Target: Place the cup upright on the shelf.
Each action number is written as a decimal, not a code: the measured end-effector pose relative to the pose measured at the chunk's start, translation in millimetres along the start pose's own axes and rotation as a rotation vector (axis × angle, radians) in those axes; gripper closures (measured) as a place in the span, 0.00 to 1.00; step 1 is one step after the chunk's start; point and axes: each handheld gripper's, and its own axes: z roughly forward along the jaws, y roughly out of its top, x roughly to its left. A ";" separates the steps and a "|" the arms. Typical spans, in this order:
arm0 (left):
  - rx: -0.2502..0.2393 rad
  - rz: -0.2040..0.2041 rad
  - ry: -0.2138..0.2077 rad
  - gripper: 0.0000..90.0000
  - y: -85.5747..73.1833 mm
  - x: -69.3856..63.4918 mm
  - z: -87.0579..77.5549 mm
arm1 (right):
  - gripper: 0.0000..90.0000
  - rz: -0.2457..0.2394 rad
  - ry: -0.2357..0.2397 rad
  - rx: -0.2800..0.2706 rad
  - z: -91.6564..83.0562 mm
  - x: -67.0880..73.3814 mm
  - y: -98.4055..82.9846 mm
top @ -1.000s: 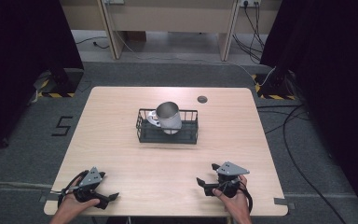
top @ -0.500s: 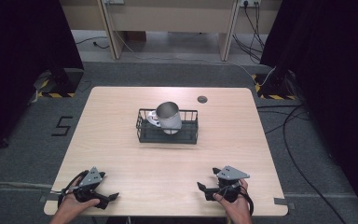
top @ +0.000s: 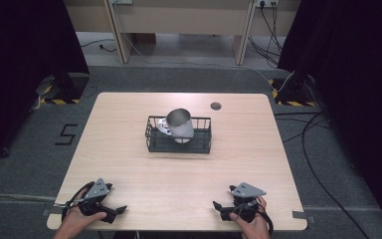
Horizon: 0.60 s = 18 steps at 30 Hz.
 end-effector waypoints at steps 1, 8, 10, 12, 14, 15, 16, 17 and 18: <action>0.000 0.000 0.000 0.00 0.0 0.0 0.0 | 0.17 -0.003 0.000 0.006 0.0 0.6 -1.0; 0.000 0.000 0.000 0.00 0.0 0.0 0.0 | 0.16 -0.004 -0.006 0.024 1.1 2.5 -7.8; 0.000 0.000 0.000 0.00 0.0 -0.1 0.0 | 0.16 -0.011 -0.018 0.023 0.5 3.4 -9.2; 0.000 0.001 -0.001 0.00 0.0 0.0 0.0 | 0.16 -0.036 -0.037 0.021 0.7 5.5 -11.0; 0.000 0.001 -0.001 0.00 0.0 -0.1 0.0 | 0.15 -0.054 -0.048 0.026 0.6 7.7 -12.3; -0.001 0.001 0.000 0.00 -0.1 -0.1 0.1 | 0.15 -0.054 -0.047 0.023 0.4 8.1 -13.0; 0.000 0.001 -0.001 0.00 0.0 -0.1 0.0 | 0.15 -0.054 -0.049 0.014 0.5 8.1 -14.0; 0.000 0.001 -0.001 0.00 -0.1 -0.1 0.0 | 0.15 -0.055 -0.049 0.011 0.4 8.0 -14.5; 0.000 0.001 -0.001 0.00 0.0 -0.1 0.0 | 0.14 -0.053 -0.047 0.003 0.3 8.1 -15.6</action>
